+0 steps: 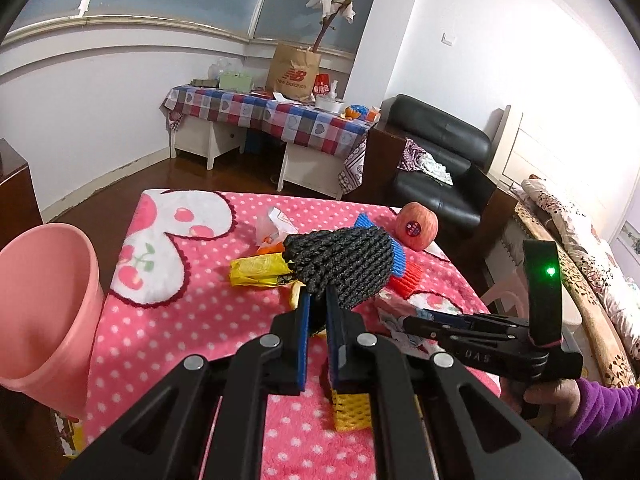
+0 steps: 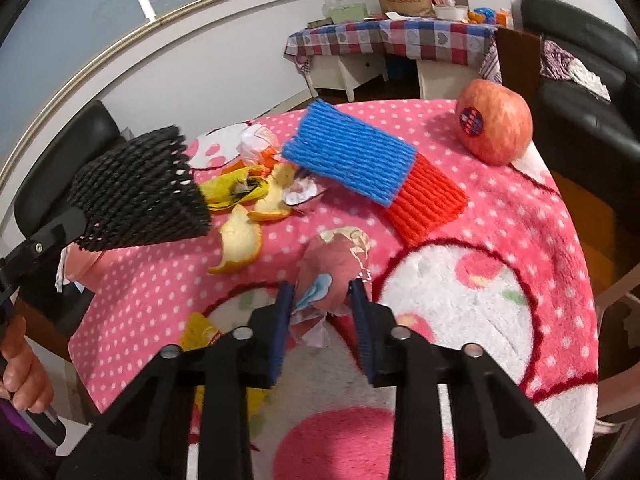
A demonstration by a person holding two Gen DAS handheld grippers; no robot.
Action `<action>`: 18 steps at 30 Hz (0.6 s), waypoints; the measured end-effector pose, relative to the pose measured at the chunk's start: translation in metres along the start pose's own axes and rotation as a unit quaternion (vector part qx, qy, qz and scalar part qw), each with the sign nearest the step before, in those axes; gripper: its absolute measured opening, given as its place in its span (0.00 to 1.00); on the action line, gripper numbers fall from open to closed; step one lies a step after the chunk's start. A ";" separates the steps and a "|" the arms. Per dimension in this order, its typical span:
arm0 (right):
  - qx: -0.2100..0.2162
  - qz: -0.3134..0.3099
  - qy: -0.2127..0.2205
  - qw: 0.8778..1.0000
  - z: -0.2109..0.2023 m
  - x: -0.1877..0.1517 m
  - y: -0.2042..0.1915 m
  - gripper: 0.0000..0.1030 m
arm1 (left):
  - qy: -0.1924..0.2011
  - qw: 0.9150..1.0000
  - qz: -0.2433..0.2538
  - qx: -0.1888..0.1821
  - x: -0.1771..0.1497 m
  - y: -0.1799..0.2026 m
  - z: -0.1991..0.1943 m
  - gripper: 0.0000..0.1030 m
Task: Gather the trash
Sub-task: 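Grasp the pink candy wrapper with the right gripper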
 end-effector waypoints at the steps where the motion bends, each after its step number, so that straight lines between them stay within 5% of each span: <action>1: 0.001 0.001 0.003 1.000 -0.002 0.000 0.001 0.20 | 0.001 1.000 -0.001 -0.001 0.000 0.000 0.000 0.06; 18: 0.004 0.031 0.058 0.998 -0.049 0.012 0.024 0.18 | 0.027 1.000 0.004 -0.002 0.013 0.010 -0.007 0.06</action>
Point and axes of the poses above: each gripper's, at about its wrist camera, not at the fingertips, and z roughly the way its jaws point, y to its right, x to its top, the point moved 8 cm from there along z, roughly the way its jaws point, and after that the axes turned 11 degrees about -x, right-handed, at the moved point
